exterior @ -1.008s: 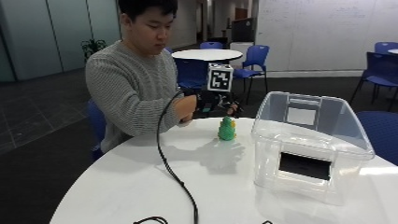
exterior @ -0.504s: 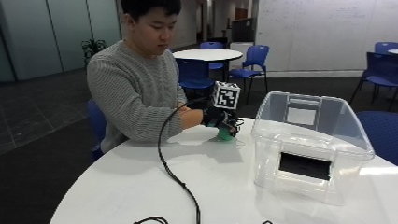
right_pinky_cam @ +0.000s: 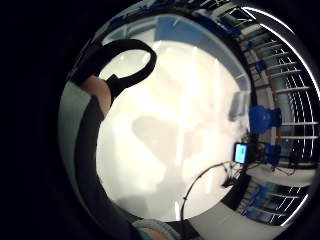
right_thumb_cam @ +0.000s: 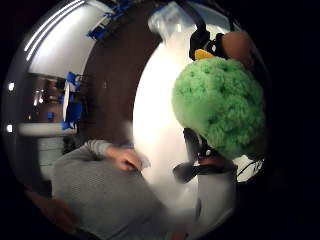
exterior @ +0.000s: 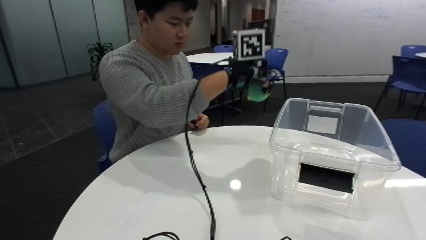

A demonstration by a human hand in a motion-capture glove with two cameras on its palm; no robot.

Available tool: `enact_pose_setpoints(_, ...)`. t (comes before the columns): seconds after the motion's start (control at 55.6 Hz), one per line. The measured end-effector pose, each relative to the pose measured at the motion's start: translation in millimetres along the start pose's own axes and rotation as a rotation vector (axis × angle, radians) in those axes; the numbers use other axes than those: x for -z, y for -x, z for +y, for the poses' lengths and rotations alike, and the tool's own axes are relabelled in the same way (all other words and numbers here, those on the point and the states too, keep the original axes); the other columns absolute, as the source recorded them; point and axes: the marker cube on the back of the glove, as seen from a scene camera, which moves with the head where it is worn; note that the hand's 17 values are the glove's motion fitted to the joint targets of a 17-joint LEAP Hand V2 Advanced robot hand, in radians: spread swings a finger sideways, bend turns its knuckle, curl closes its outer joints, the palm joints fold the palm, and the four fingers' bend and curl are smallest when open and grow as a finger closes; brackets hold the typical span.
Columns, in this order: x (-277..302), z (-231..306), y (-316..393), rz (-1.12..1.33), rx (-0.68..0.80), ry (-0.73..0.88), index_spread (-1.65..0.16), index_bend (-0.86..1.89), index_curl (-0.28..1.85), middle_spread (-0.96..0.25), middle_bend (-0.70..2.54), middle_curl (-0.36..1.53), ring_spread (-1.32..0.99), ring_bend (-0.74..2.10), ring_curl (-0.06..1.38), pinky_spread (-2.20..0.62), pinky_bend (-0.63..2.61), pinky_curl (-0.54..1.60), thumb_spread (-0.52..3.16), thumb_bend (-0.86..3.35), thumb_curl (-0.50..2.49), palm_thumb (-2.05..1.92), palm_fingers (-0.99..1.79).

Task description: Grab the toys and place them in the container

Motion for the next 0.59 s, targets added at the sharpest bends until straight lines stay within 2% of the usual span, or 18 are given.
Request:
enact_pose_setpoints(0.108,57.7,-24.7,-12.0,0.001,-0.075,-0.063,-0.42,0.15,0.28,-0.40,0.42,0.45,-0.45,0.98,0.38,-0.36,0.83,0.35,1.43,0.08,0.34,0.47,0.76)
enact_pose_setpoints(0.216,75.1,-46.1,-32.4,0.051,-0.135,-0.045,-0.42,0.16,0.28,-0.40,0.41,0.46,-0.45,0.97,0.38,-0.36,0.83,0.35,1.43,0.07,0.35,0.47,0.76)
enact_pose_setpoints(0.414,43.6,-85.2,-77.1,0.144,-0.166,0.056,-0.42,0.16,0.28,-0.41,0.41,0.47,-0.44,0.96,0.38,-0.35,0.82,0.35,1.43,0.06,0.35,0.48,0.76)
enact_pose_setpoints(0.594,-13.4,-162.9,-106.3,0.124,-0.414,0.135,-0.43,0.16,0.28,-0.41,0.40,0.48,-0.45,0.95,0.37,-0.35,0.80,0.34,1.43,0.04,0.36,0.49,0.74)
